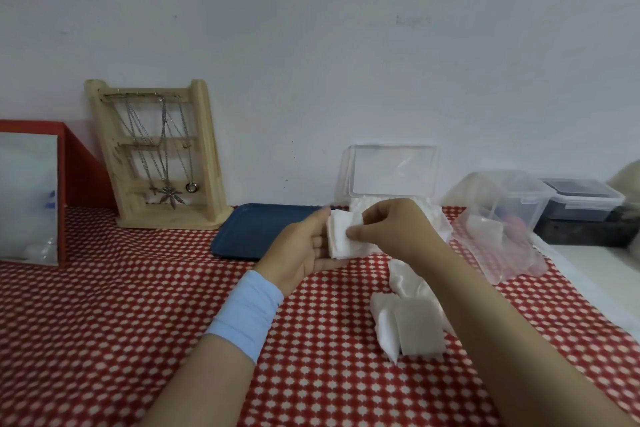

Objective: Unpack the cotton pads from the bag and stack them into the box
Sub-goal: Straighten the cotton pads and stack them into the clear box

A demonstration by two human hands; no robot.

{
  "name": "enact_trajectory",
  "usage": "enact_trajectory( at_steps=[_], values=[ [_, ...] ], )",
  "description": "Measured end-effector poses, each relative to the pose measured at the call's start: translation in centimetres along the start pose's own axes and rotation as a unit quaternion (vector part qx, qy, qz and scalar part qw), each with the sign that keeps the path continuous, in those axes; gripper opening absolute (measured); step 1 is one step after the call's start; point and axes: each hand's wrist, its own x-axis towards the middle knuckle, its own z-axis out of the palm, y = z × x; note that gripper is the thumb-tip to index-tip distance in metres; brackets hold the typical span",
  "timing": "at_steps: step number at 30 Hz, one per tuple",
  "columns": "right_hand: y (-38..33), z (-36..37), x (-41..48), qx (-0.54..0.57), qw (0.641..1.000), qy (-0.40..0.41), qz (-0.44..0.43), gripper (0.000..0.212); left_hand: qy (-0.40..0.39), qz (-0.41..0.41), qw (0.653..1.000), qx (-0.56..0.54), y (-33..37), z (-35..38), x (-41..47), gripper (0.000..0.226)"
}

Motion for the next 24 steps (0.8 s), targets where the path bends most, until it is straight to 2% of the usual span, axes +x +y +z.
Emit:
enact_trajectory(
  at_steps=[2,5,8,10,12,13,16,18,20,22,24],
  values=[
    [-0.2,-0.3,-0.2,-0.016,1.000,0.004,-0.004,0.027,-0.008,0.015,0.999,0.038,0.0,0.4,-0.3,0.041],
    [-0.6,-1.1,-0.6,-0.036,0.999,-0.006,-0.019,0.041,0.017,0.054,0.988,0.141,-0.3,0.6,-1.0,0.026],
    [-0.8,-2.9,-1.3,-0.137,0.982,-0.073,-0.107,0.031,0.064,0.055,0.984,0.159,-0.4,0.1,-1.4,0.025],
    [-1.2,-4.1,-2.1,-0.190,0.948,-0.197,-0.162,0.029,0.080,0.052,0.982,0.160,-0.3,-0.3,-1.7,0.024],
    [-1.8,-4.5,-3.3,-0.257,0.895,-0.331,-0.152,0.040,0.083,0.052,0.981,0.166,-0.2,-0.5,-2.1,0.021],
    [-2.0,-4.4,-3.7,-0.290,0.871,-0.372,-0.136,0.044,0.085,0.053,0.980,0.172,-0.2,-0.4,-2.3,0.020],
    [-1.5,-3.4,-4.1,-0.368,0.838,-0.383,-0.123,0.042,0.088,0.052,0.980,0.170,-0.1,-0.1,-2.8,0.020],
    [-1.1,-2.8,-4.0,-0.389,0.840,-0.354,-0.134,0.027,0.085,0.046,0.982,0.163,-0.2,0.0,-2.8,0.025],
    [-0.7,-3.0,-3.5,-0.363,0.863,-0.317,-0.150,0.015,0.085,0.043,0.983,0.158,-0.3,0.0,-3.0,0.024],
    [-0.7,-3.6,-3.2,-0.267,0.903,-0.296,-0.160,0.011,0.092,0.042,0.984,0.146,-0.4,0.0,-3.1,0.019],
    [-1.0,-4.2,-3.2,-0.115,0.952,-0.238,-0.153,0.009,0.101,0.041,0.986,0.126,-0.3,-0.1,-3.2,0.017]
  ],
)
